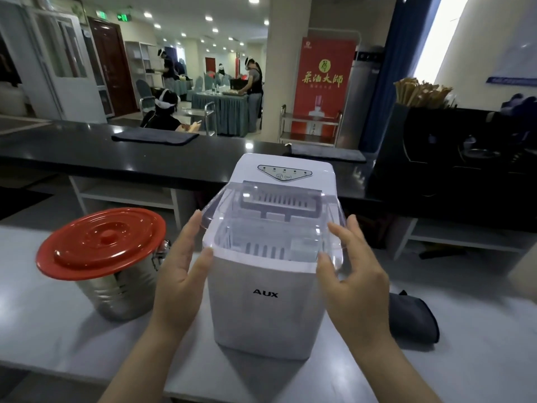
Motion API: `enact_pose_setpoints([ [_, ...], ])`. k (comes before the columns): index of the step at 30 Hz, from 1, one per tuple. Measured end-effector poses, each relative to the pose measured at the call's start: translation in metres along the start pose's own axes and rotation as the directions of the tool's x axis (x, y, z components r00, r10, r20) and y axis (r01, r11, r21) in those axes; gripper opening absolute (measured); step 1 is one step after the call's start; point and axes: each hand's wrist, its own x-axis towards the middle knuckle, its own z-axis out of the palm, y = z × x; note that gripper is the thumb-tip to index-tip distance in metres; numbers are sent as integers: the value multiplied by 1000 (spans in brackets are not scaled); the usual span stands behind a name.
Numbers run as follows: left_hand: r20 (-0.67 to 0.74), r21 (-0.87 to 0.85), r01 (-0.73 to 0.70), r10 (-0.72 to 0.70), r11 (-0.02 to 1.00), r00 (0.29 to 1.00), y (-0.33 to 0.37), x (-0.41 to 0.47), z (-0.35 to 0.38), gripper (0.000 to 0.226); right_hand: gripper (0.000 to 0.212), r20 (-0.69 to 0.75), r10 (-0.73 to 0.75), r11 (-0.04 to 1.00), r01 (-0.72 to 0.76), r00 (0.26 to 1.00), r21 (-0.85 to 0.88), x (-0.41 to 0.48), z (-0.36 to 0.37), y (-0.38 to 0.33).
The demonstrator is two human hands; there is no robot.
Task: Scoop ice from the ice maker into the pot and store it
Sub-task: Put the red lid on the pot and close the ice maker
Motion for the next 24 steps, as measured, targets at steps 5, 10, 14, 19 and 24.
enact_pose_setpoints([
  [5, 44, 27, -133, 131, 991, 990, 17, 40, 5, 63, 60, -61, -96, 995, 93, 994, -47, 38, 5, -21],
  [10, 110, 51, -193, 186, 980, 976, 22, 93, 17, 68, 76, -48, -146, 989, 144, 988, -43, 81, 14, -25],
  [14, 176, -7, -159, 158, 987, 972, 25, 130, 26, 71, 85, 3, -122, 992, 122, 993, -22, 113, 20, -17],
  [19, 280, 35, -91, 78, 995, 957, 20, 153, 29, 75, 89, 75, 1, 1000, 0, 997, -18, 126, 29, 0],
  [24, 318, 94, -40, 8, 995, 948, 3, 161, 31, 76, 80, 126, 99, 993, -89, 987, -78, 127, 35, 16],
])
